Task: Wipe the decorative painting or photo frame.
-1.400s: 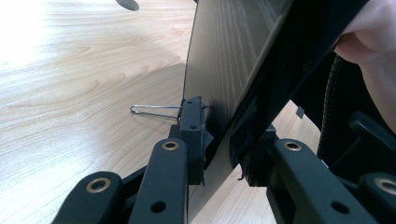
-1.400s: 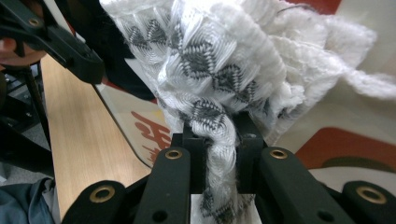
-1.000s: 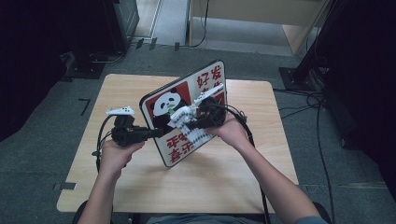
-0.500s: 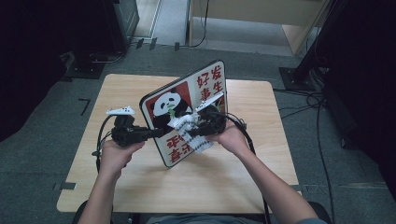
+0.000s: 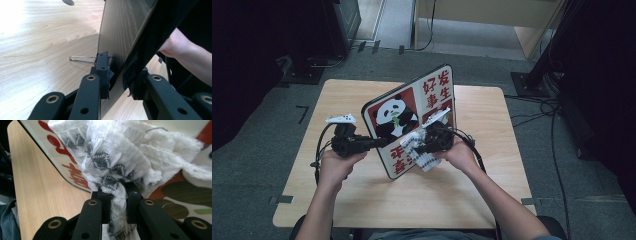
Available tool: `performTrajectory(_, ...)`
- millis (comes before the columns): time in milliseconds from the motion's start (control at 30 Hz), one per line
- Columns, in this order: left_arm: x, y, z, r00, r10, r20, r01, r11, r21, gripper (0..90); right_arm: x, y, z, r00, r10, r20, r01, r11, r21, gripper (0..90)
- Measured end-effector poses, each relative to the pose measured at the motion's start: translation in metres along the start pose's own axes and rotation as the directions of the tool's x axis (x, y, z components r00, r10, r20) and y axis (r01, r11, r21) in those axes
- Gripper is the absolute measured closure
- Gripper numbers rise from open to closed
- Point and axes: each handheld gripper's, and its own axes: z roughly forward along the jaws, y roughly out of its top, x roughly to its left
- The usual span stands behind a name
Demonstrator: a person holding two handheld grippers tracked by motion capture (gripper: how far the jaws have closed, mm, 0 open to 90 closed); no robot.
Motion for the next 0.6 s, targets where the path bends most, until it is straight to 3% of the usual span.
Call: performTrajectory(600,-0.001,-0.001,0.000,1.0000,-0.001,-0.005,0.001,1.0000,-0.001,74.2,-0.007,-0.018,0.013,0.9995,0.032,-0.005,-0.032,0.999,0.034,80.5)
